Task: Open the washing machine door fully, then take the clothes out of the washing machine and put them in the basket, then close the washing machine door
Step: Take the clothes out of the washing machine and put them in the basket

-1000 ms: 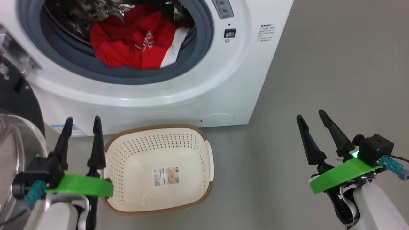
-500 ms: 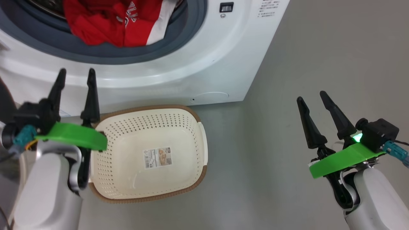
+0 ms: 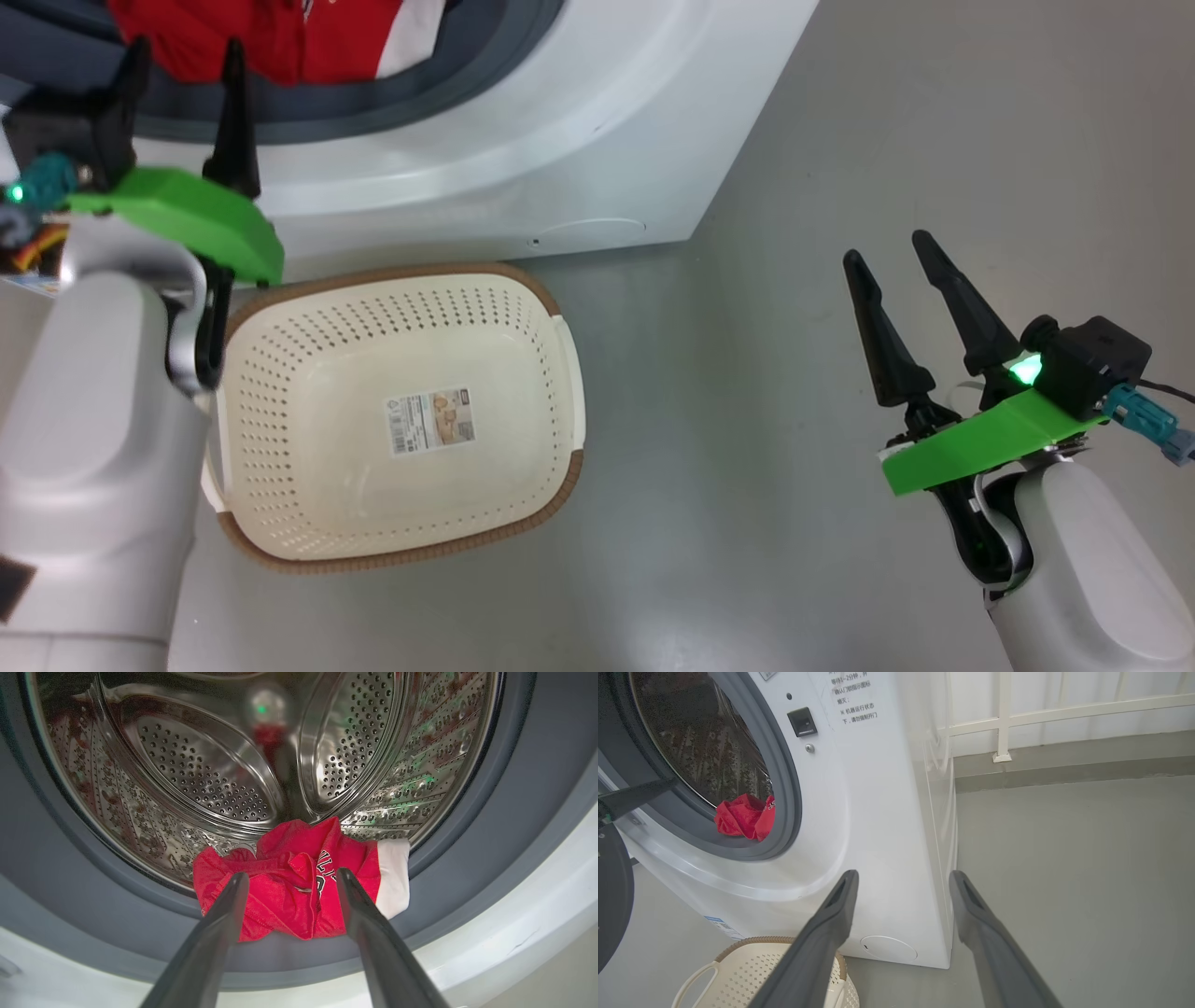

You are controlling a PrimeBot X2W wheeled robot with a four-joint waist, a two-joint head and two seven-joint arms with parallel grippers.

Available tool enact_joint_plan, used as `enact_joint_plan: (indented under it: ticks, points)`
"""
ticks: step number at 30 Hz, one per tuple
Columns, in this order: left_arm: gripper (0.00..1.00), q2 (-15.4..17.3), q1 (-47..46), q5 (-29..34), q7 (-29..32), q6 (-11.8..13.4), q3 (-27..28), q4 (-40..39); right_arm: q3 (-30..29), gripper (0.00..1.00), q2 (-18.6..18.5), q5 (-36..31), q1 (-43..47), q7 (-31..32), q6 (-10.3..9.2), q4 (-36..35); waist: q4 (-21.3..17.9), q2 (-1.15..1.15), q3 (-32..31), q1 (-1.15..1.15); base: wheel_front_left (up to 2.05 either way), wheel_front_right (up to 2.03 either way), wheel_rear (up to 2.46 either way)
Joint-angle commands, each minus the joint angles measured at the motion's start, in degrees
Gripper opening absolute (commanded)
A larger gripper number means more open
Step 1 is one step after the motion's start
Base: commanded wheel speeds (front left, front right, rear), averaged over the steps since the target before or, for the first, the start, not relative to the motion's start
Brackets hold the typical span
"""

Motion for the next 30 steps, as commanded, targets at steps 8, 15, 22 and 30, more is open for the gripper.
enact_joint_plan:
  ticks: [8,15,22,30]
  points:
    - [1.00,3.11,-12.61,3.99,2.68,1.55,-1.24,8.73,1.19,1.00,1.13,-0.38,-1.61,-0.69,0.09,-1.54,-1.58,0.00,4.48,0.00,0.00,0.00,0.00]
    - [1.00,4.78,-20.99,7.41,4.40,3.36,-3.58,17.58,1.71,1.00,2.30,-0.28,-3.01,-0.69,0.09,-1.63,-3.14,0.00,7.11,0.00,0.00,0.00,0.00]
    - [1.00,6.12,-27.14,9.99,5.42,5.40,-5.57,24.58,1.72,1.00,3.05,-0.23,-3.69,-0.69,0.09,-1.88,-4.51,0.00,9.34,0.00,0.00,0.00,0.00]
    - [1.00,6.82,-32.32,12.08,7.56,7.53,-7.71,29.55,2.19,1.00,3.90,-0.10,-4.34,-0.69,0.09,-2.18,-5.97,0.00,11.31,0.00,0.00,0.00,0.00]
